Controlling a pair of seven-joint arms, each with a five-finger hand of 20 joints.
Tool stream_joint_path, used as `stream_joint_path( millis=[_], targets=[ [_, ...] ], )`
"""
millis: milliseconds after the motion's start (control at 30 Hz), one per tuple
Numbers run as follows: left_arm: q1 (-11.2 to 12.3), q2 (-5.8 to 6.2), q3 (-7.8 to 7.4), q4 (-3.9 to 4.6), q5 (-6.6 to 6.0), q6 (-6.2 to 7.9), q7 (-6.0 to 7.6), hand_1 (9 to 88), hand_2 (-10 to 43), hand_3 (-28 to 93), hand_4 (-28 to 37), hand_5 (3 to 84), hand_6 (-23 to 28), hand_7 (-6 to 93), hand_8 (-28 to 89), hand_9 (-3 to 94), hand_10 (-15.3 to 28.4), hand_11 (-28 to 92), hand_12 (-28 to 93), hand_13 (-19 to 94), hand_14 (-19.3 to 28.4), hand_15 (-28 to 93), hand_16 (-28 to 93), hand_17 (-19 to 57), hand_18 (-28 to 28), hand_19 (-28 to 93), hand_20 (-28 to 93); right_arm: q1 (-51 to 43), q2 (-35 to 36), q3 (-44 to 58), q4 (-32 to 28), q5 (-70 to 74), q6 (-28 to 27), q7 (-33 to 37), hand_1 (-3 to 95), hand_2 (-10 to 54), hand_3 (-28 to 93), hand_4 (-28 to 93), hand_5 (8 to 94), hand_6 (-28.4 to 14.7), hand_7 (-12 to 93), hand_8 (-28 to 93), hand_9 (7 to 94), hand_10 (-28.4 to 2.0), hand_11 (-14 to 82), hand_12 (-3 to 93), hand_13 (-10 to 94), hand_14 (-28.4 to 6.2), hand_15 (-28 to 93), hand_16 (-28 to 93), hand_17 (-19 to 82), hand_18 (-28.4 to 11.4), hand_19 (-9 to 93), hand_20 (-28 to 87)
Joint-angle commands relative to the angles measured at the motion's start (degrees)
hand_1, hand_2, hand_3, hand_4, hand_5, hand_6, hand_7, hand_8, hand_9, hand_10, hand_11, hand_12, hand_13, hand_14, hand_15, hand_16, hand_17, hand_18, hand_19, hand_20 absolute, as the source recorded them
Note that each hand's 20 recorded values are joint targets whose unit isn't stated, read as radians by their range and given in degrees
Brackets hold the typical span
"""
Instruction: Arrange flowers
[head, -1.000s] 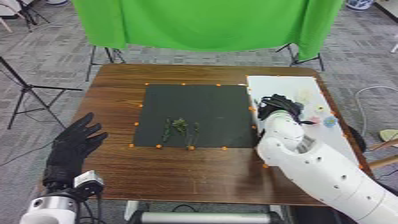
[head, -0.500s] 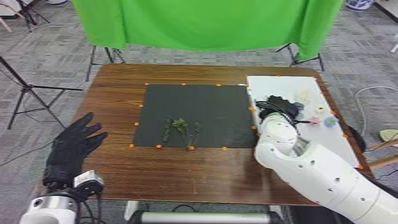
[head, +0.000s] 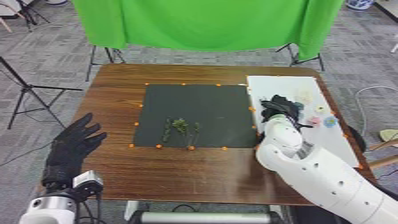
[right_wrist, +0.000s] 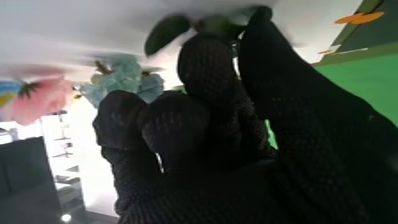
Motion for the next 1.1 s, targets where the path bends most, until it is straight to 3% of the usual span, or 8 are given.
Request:
stream_joint_path(
  millis=[33, 367, 600, 1100],
  targets=[
    [1.8, 0.26, -0.05, -0.16, -0.4, 0.76, 0.97, 25.4, 6.9, 82, -18.7, 34.4, 8.9, 13.8, -10, 31.1, 18.7, 27, 8, 25, 25.4, 49, -10, -7.7, 23.9, 65, -6, -3.0, 2.0, -3.6, 0.5, 0.8, 5.2, 0.4, 48.2, -9.5, 89, -28, 83.8, -3.8, 34, 26, 81.3, -16.3, 54.2, 31.5, 76, -13.9, 84, 18, 40, -28.4, 93, 62],
    [1.7, 1.34, 0.0, -0.09, -0.72, 1.33, 1.79, 25.3, 7.0, 82, -18.5, 34.4, 8.9, 13.8, -10, 31.1, 18.7, 27, 8, 26, 25.5, 49, -10, -7.7, 23.9, 65, -6, 2.5, 3.4, -5.4, -2.6, -3.7, 12.0, -0.1, 46.8, -9.5, 91, -27, 84.7, -4.0, 35, 27, 82.0, -16.3, 54.6, 32.2, 76, -13.7, 85, 18, 41, -28.4, 93, 64],
    [2.6, 1.66, -0.04, -0.58, -0.82, 2.05, 2.19, 25.3, 7.0, 82, -18.5, 34.3, 8.8, 13.9, -10, 31.2, 18.7, 27, 8, 26, 25.5, 49, -10, -7.7, 24.0, 65, -6, 5.8, 4.1, -6.1, -4.8, -5.6, 14.3, 0.1, 46.3, -9.5, 92, -26, 85.0, -4.1, 34, 27, 82.4, -16.3, 54.7, 32.6, 77, -13.8, 86, 18, 42, -28.4, 93, 65],
    [3.2, 1.54, -0.89, -1.12, -0.66, 2.08, 1.74, 25.3, 7.0, 82, -18.6, 34.4, 8.9, 13.8, -10, 31.2, 18.7, 26, 8, 26, 25.4, 49, -10, -7.7, 24.0, 65, -6, 1.3, 1.3, -1.1, -15.0, -7.2, 8.8, -5.0, 45.8, -9.5, 92, -25, 85.8, -4.4, 33, 27, 82.7, -16.1, 54.3, 33.0, 77, -13.8, 86, 18, 42, -28.4, 93, 66]
  ],
)
